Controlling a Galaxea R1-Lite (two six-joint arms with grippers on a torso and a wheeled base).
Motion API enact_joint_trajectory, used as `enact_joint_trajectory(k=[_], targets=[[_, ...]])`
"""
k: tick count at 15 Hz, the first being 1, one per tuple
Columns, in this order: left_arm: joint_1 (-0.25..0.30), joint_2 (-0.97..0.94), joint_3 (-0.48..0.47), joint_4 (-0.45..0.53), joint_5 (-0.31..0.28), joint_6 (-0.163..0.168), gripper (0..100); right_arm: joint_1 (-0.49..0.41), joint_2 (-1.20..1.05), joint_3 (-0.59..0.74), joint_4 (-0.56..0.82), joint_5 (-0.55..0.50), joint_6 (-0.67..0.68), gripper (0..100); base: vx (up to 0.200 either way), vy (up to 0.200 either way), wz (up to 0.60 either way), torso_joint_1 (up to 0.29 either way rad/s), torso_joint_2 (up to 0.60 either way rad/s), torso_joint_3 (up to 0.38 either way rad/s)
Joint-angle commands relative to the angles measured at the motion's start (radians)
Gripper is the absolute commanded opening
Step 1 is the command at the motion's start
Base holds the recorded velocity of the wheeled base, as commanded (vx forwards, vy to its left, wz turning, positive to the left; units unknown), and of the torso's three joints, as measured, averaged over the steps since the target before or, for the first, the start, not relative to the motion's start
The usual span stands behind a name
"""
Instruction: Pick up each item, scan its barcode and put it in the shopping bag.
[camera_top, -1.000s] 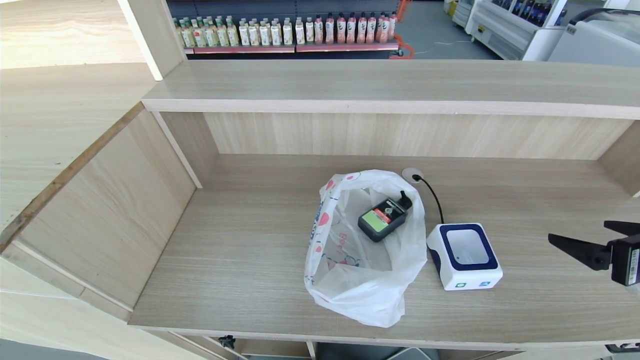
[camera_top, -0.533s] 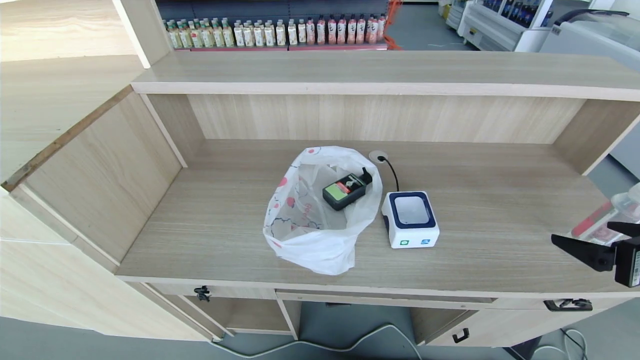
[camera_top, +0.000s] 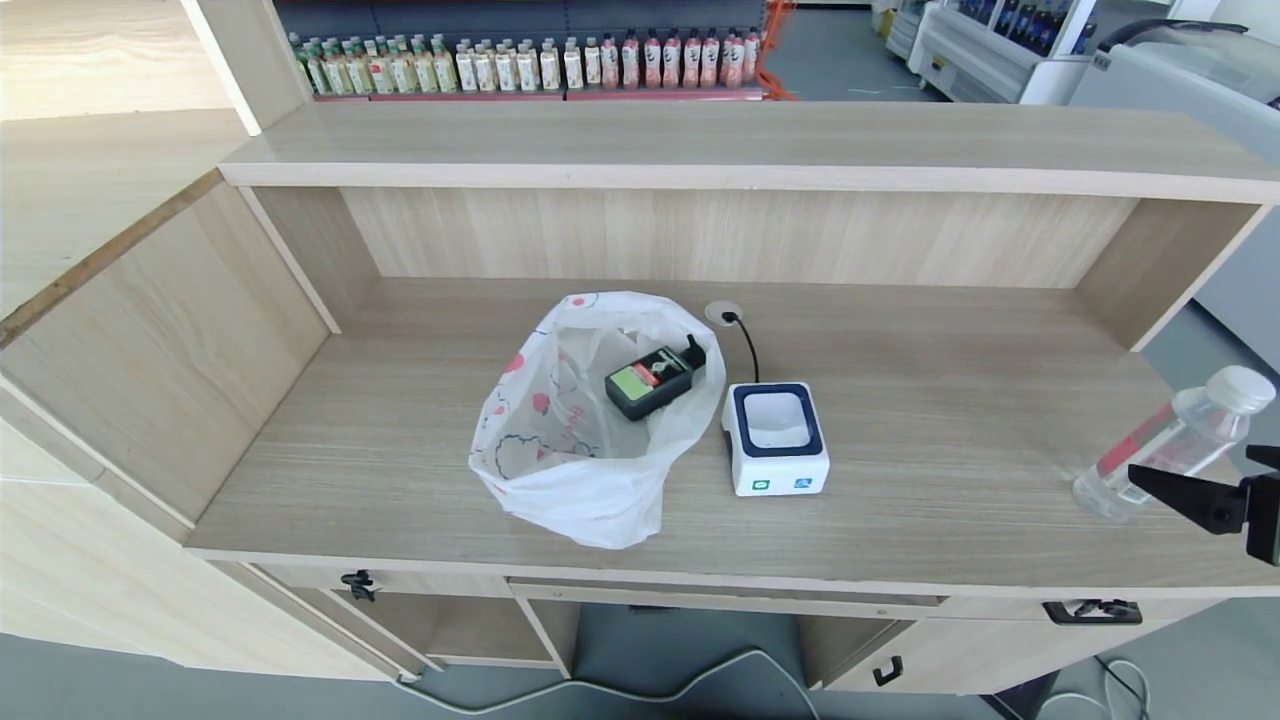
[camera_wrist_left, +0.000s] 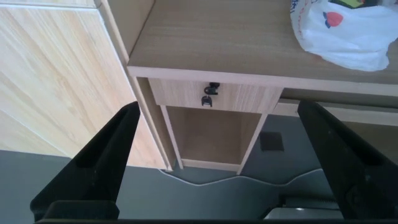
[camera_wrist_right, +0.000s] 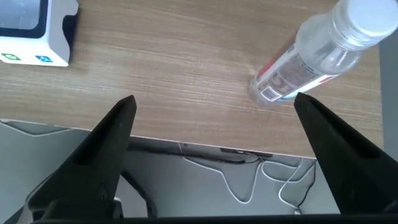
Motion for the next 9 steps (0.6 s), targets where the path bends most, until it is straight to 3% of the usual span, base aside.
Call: enact_joint_trajectory(k=[1, 9], targets=[[0.000, 0.000, 0.000, 0.000, 0.001, 0.000, 100, -0.008, 0.002, 0.000, 0.000, 0.002, 0.000, 100, 0.000, -0.200, 0.00, -0.002, 0.00, 0.007], [0.000, 0.000, 0.000, 0.000, 0.001, 0.000, 100, -0.016, -0.022, 0.051, 0.006, 0.002, -0.026, 100, 0.000, -0.200, 0.00, 0.003, 0.00, 0.001]])
